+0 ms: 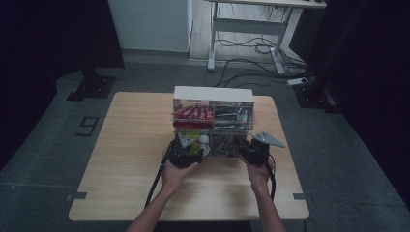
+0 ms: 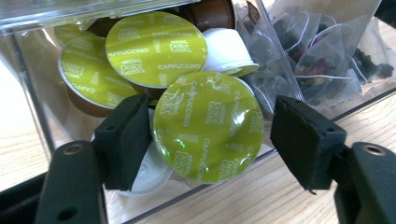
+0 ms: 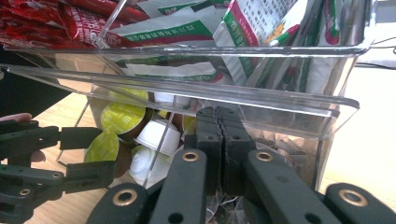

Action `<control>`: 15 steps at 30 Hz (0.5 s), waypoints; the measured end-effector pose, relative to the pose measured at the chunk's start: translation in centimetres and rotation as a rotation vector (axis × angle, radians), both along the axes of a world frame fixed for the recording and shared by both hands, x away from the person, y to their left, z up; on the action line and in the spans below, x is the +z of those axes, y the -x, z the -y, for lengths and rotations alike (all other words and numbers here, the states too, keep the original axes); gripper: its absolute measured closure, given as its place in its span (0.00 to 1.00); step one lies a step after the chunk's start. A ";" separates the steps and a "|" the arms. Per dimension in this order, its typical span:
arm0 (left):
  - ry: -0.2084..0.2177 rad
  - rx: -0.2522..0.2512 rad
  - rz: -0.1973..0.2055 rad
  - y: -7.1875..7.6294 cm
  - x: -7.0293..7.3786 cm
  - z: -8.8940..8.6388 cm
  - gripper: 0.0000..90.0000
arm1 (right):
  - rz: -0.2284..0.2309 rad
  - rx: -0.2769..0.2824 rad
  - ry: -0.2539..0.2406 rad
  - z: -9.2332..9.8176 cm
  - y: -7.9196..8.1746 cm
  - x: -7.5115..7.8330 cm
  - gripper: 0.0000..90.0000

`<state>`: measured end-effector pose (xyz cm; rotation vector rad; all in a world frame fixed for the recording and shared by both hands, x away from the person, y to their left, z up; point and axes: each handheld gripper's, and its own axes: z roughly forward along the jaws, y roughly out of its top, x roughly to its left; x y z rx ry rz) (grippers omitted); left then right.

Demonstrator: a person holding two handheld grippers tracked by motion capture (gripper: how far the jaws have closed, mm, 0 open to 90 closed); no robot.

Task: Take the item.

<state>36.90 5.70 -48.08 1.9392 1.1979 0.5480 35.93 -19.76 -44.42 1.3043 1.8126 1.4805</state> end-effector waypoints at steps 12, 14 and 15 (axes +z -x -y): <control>-0.008 -0.008 0.011 0.2 -0.2 -0.1 0.42 | -0.002 -0.003 0.001 0.1 0.0 -0.1 0.97; 0.003 -0.009 0.005 0.2 -0.1 -0.1 0.43 | -0.002 -0.005 0.001 0.2 0.1 0.0 0.97; 0.009 -0.009 0.001 0.2 -0.1 -0.2 0.43 | -0.002 -0.005 0.002 0.3 0.0 0.0 0.97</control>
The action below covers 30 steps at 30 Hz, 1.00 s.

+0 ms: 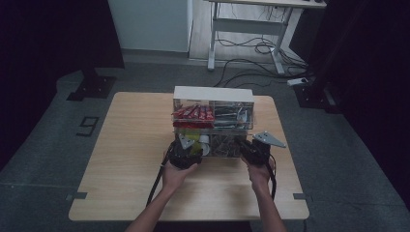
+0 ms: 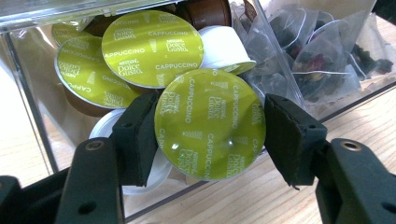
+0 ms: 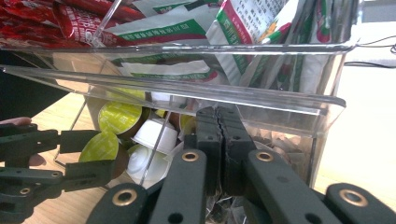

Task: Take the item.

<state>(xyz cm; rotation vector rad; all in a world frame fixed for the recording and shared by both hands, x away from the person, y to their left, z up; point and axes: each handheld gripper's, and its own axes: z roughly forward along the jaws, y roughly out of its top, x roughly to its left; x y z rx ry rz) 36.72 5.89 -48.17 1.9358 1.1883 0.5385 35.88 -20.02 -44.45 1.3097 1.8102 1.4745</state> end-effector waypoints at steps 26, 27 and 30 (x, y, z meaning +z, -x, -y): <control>0.075 -0.030 0.047 2.1 2.5 -2.8 0.43 | -0.003 -0.010 0.004 0.0 0.1 0.0 0.97; 0.075 -0.030 0.047 2.1 2.5 -2.8 0.43 | -0.003 -0.010 0.004 0.0 0.1 0.0 0.97; 0.074 -0.025 0.052 2.2 2.8 -3.3 0.43 | -0.004 -0.011 0.005 0.0 0.1 0.1 0.97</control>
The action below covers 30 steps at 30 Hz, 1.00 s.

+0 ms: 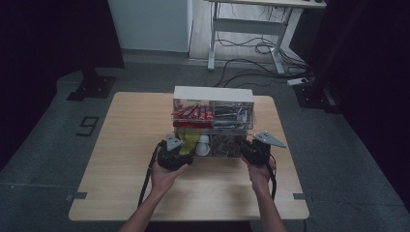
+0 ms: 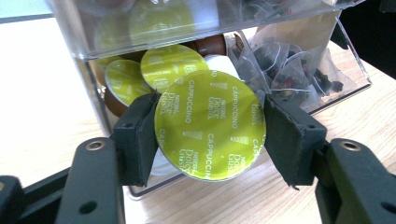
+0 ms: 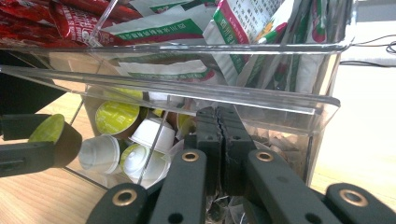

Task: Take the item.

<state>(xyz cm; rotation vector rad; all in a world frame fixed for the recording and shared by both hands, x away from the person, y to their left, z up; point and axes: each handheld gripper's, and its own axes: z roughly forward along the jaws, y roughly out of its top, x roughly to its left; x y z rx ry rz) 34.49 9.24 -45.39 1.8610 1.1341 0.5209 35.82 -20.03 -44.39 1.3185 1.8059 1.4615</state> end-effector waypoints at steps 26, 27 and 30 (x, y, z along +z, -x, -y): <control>0.020 0.050 0.009 1.5 0.6 -4.5 0.43 | -0.001 -0.002 0.008 -0.2 0.0 0.1 0.97; 0.019 0.052 0.006 1.5 0.5 -4.8 0.43 | 0.000 -0.002 0.008 -0.1 0.0 0.1 0.97; 0.017 0.065 -0.002 1.5 0.0 -5.4 0.43 | 0.000 0.000 0.006 -0.1 0.0 0.1 0.97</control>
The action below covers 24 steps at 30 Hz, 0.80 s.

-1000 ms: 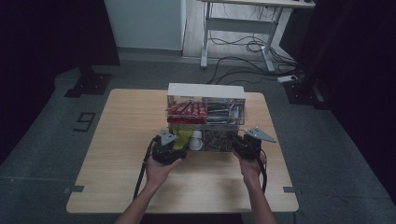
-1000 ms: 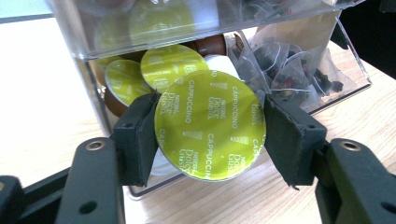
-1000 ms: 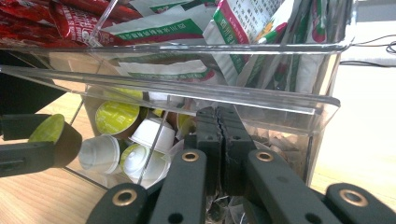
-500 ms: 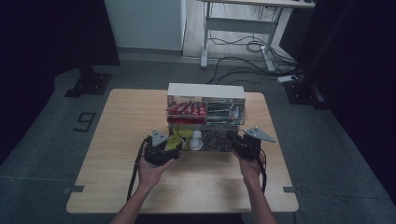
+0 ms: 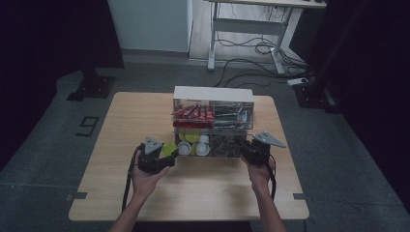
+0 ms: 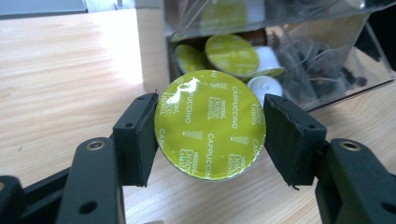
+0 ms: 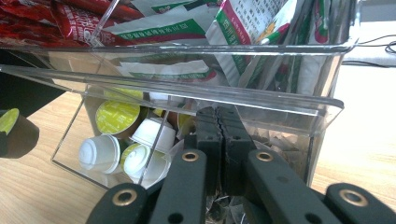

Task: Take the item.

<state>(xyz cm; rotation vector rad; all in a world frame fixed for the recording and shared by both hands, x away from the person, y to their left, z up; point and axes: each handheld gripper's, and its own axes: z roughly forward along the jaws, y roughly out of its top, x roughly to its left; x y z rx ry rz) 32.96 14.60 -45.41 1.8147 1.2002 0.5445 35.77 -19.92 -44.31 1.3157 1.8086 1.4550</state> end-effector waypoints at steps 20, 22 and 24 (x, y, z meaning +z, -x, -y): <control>-0.003 0.054 -0.020 0.9 -1.5 -3.5 0.43 | -0.005 -0.001 0.003 0.0 0.0 -0.3 0.97; -0.003 0.058 -0.022 0.9 -1.6 -3.7 0.43 | -0.005 0.000 0.004 0.0 0.0 -0.3 0.97; -0.001 0.061 -0.023 0.9 -1.6 -3.9 0.43 | -0.006 0.000 0.003 0.0 0.0 -0.3 0.97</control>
